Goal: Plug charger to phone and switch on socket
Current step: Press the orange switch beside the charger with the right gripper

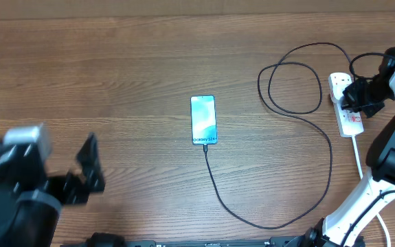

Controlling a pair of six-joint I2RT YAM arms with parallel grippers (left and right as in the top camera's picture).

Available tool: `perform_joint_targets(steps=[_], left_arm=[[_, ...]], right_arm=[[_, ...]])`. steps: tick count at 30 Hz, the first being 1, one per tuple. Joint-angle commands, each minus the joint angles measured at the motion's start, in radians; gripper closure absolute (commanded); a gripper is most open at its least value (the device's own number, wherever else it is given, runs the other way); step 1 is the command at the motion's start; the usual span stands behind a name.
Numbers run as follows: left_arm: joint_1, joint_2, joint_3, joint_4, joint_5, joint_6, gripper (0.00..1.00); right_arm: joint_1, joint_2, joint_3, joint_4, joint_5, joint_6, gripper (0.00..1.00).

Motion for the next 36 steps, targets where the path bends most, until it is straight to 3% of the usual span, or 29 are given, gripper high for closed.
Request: perform_joint_targets(steps=[1, 6, 9, 21, 36], left_arm=[[-0.006, -0.123, 0.002, 0.0, -0.01, -0.01, 0.0], [-0.006, -0.243, 0.002, -0.002, -0.01, -0.01, 0.0], [-0.006, -0.295, 0.003, -0.029, -0.01, -0.01, 0.0], [0.0, -0.356, 0.003, -0.41, -0.01, -0.01, 0.0], [0.06, -0.358, 0.002, -0.422, -0.01, -0.018, 0.0]], right_arm=[[-0.047, -0.229, 0.0, -0.017, 0.049, -0.003, 0.96], [-0.087, -0.461, 0.0, 0.057, 0.048, 0.004, 0.96], [-0.099, -0.484, -0.001, 0.038, 0.044, 0.05, 0.96], [-0.086, -0.142, -0.003, 0.019, -0.011, 0.04, 0.96], [-0.074, -0.01, -0.003, 0.098, -0.076, 0.019, 0.96]])
